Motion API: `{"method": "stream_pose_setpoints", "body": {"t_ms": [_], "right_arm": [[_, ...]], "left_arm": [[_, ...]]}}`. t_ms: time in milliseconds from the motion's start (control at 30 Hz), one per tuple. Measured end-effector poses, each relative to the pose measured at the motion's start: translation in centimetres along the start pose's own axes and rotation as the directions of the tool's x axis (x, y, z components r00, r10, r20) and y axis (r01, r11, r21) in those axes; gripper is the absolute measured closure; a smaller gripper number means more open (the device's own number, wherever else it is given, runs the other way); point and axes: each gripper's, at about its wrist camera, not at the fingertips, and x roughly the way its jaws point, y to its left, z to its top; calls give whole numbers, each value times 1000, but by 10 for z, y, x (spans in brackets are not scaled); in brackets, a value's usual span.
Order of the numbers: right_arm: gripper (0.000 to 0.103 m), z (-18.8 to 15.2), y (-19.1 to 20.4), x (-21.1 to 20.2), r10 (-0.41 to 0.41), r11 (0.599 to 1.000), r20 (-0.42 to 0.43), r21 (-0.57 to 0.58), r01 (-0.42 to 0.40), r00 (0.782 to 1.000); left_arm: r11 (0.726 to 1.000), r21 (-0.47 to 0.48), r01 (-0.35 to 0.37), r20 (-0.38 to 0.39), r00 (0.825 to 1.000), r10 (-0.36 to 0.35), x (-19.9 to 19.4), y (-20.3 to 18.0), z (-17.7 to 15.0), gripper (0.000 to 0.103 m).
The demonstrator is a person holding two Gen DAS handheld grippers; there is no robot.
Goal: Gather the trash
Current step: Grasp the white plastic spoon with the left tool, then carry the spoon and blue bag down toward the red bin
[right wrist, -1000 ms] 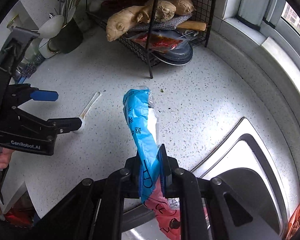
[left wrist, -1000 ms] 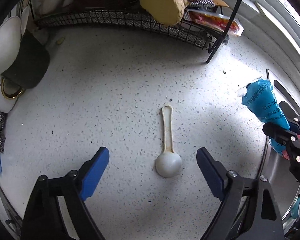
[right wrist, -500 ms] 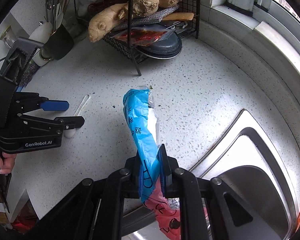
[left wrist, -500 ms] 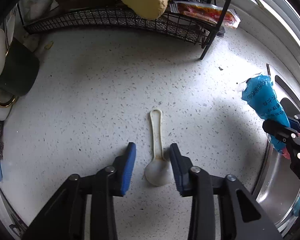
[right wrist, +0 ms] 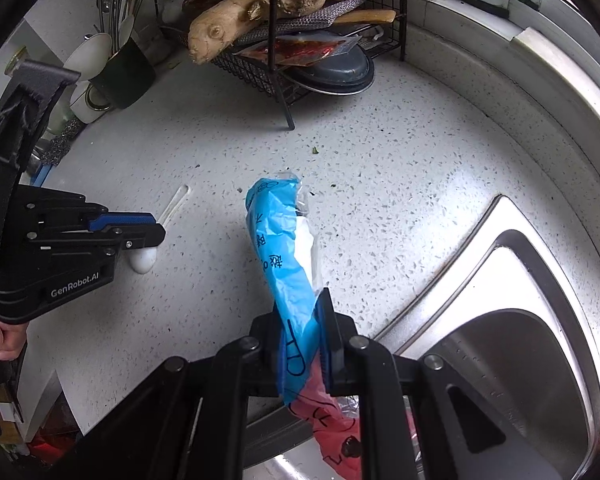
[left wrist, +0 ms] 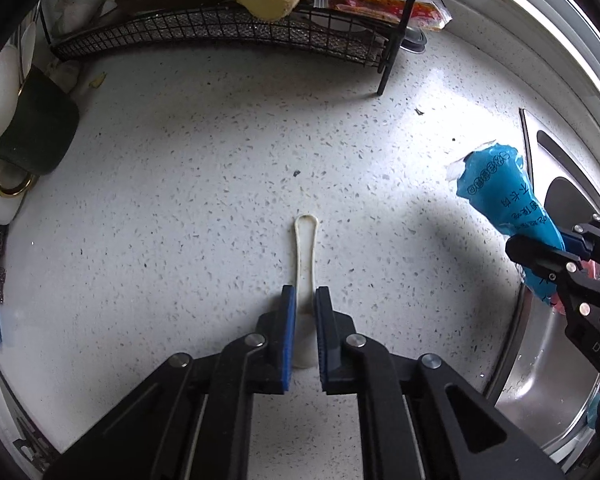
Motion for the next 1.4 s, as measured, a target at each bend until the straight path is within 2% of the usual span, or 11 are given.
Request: {"method": "stream_pose_setpoints", "body": {"t_ms": [200, 500, 700, 733, 800, 833, 1067, 1400], "right_arm": [[91, 1, 15, -6, -13, 1000, 16, -16, 13, 1000], [91, -23, 58, -33, 3, 998, 39, -65, 0, 999], [91, -44, 98, -51, 15, 992, 61, -129, -7, 998], [91, -47, 105, -54, 20, 990, 64, -138, -11, 998], [91, -56, 121, -60, 29, 986, 72, -165, -17, 997], [91, -58, 128, -60, 29, 984, 74, -178, -16, 997], [91, -91, 184, -76, 34, 968, 114, -251, -5, 993], [91, -158, 255, -89, 47, 956, 145, -293, -2, 988]], "left_arm": [[1000, -28, 14, 16, 1000, -14, -18, 2, -44, 95], [998, -60, -4, 94, 996, 10, -64, 11, -113, 95], [997, -80, -1, 156, 988, 14, -107, 38, -164, 95], [996, -86, -4, 163, 986, 18, -119, 46, -159, 95], [994, -106, -4, 175, 984, 22, -132, 58, -177, 95], [993, -116, -7, 180, 983, 28, -140, 57, -174, 95], [986, -169, -5, 218, 975, 43, -170, 84, -250, 95], [977, -212, -5, 290, 955, 67, -199, 92, -369, 95]]}}
